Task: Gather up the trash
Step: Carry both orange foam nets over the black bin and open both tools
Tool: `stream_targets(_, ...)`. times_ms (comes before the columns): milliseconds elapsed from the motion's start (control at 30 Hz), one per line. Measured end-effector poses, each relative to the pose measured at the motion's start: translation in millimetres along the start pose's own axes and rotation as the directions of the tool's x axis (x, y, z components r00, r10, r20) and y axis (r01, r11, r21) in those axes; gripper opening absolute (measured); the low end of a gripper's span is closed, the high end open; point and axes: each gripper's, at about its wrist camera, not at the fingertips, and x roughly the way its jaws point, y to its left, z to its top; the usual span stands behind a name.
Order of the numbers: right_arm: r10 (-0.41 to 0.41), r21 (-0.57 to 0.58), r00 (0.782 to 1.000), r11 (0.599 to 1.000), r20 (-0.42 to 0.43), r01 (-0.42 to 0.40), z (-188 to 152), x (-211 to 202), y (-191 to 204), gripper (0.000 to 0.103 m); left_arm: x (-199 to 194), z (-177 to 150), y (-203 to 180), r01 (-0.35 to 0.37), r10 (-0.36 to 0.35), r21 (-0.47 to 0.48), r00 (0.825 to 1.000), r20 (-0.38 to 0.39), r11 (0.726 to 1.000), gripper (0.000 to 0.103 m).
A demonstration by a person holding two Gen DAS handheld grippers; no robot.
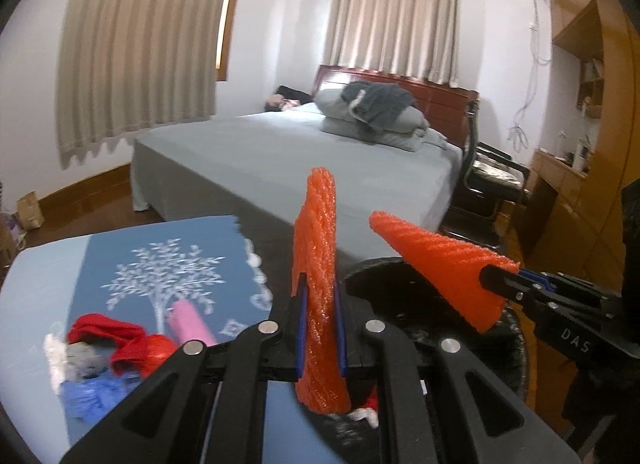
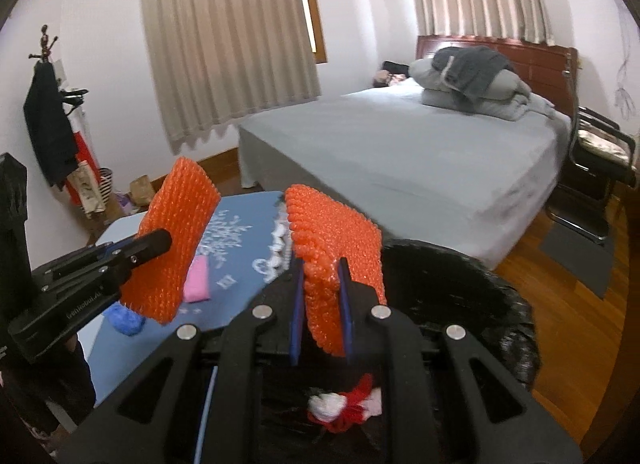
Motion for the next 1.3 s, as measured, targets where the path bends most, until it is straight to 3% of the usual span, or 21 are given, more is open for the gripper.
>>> stream_targets(433, -0.090, 0.053, 0.996, 0.994, -0.027, 0.092, -24.5, -8.9, -58.5, 0.015, 44.2, -0.8, -68.1, 0.126, -0.125, 0.052, 0.992, -0.032, 0.991, 0.012)
stream_targets(700, -0.120, 0.090, 0.991, 0.988, -0.053, 0.124, -37.9, -5.8, -83.0, 0.016, 68.7, -6.1, -88.4, 0.181, -0.176, 0.061, 0.981, -0.088, 0.982, 0.012)
stream_targets(767, -0.127, 0.097, 0.990, 0.986, -0.060, 0.133, -40.6, -5.0, -85.9, 0.019, 73.1, -6.8, -87.3, 0.196, -0.190, 0.054, 0.976, -0.105, 0.979, 0.022)
stream_targets(800, -0.131, 0.101, 0.989, 0.985, -0.064, 0.137, -41.5, -4.1, -87.7, 0.021, 74.2, -7.6, -86.7, 0.200, -0.193, 0.047, 0.975, -0.112, 0.979, 0.036)
stream_targets(833, -0.135, 0.104, 0.989, 0.985, -0.066, 0.141, -42.7, -3.9, -89.3, 0.026, 74.3, -7.8, -84.7, 0.200, -0.194, 0.043, 0.975, -0.110, 0.979, 0.042)
stream_targets(900, -0.142, 0.109, 0.988, 0.983, -0.067, 0.148, -44.2, -4.2, -92.6, 0.032, 73.9, -7.7, -81.1, 0.197, -0.191, 0.041, 0.975, -0.109, 0.980, 0.043)
stream_targets(1000, -0.153, 0.110, 0.986, 0.981, -0.060, 0.159, -45.0, -5.8, -94.1, 0.051, 67.5, -6.3, -73.6, 0.173, -0.169, 0.040, 0.981, -0.095, 0.984, 0.052)
stream_targets(1067, -0.159, 0.109, 0.986, 0.981, -0.046, 0.163, -44.3, -8.1, -92.8, 0.078, 60.6, -6.1, -66.0, 0.149, -0.146, 0.040, 0.986, -0.082, 0.988, 0.059)
stream_targets(1133, -0.171, 0.105, 0.985, 0.979, -0.026, 0.173, -44.0, -11.4, -88.7, 0.094, 52.3, -6.0, -56.1, 0.117, -0.115, 0.040, 0.992, -0.061, 0.992, 0.071)
stream_targets(1300, -0.141, 0.107, 0.990, 0.984, -0.006, 0.141, -38.8, -14.5, -72.6, 0.096, 27.1, -6.3, -25.1, 0.012, -0.012, 0.026, 1.000, -0.010, 1.000, 0.090)
